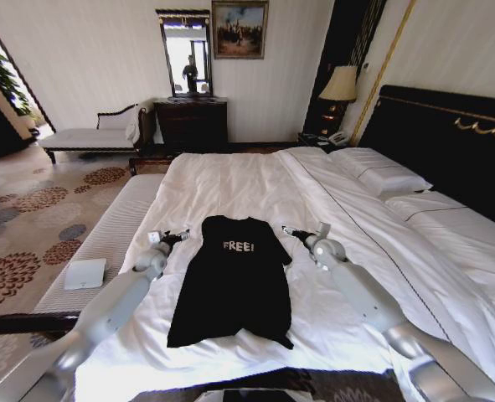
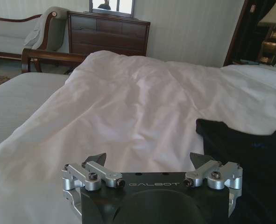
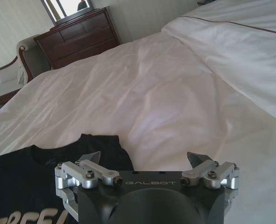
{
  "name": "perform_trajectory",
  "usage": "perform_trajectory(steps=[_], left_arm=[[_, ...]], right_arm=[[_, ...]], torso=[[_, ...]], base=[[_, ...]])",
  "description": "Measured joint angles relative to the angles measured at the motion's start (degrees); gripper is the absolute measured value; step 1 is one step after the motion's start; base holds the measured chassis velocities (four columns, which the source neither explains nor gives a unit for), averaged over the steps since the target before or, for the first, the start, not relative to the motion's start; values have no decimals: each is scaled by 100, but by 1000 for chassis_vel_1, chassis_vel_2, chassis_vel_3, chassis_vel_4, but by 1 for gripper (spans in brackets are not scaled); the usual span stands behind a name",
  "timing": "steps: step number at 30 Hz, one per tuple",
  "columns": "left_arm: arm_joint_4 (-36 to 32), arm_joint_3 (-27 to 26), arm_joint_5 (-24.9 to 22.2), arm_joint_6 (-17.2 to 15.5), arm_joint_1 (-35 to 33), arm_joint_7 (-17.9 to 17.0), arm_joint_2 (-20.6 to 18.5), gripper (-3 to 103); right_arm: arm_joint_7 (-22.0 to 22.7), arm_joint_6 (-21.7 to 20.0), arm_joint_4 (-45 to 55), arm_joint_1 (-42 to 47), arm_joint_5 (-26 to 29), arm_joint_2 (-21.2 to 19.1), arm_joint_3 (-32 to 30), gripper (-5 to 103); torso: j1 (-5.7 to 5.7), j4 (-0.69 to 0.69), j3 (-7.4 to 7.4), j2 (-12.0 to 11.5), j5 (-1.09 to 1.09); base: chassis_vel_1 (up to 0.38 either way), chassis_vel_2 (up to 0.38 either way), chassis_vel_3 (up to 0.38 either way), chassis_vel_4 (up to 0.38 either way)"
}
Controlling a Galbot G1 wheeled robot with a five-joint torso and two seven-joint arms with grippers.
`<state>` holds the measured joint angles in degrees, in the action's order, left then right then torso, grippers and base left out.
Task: Fold the clothes on the bed.
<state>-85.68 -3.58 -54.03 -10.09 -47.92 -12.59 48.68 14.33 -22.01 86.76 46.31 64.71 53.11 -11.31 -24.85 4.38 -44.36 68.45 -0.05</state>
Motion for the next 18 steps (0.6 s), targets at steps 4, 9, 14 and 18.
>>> perform_trajectory(steps=[4, 9, 14, 18], left_arm=[[-561, -432, 107, 80, -828, 88, -198, 100], [-1403, -1112, 265, 139, -1885, 147, -71, 100], [-2065, -1731, 438, 192, -3003, 343, 202, 100], [-2319, -2165, 493, 240, -3715, 530, 400, 99]], right_arm=[[-2, -57, 829, 1054, 15, -105, -857, 100], [-16, -60, 1897, 2505, 37, -49, -1781, 100], [-131, -76, 2623, 3611, -54, 251, -2386, 100], [-278, -76, 3070, 4249, -194, 487, -2707, 100]], torso=[[1, 1, 1, 1, 3], [1, 5, 0, 1, 2], [1, 5, 1, 1, 2], [1, 0, 1, 1, 1]], base=[[0, 0, 0, 0], [0, 0, 0, 0], [0, 0, 0, 0], [0, 0, 0, 0]])
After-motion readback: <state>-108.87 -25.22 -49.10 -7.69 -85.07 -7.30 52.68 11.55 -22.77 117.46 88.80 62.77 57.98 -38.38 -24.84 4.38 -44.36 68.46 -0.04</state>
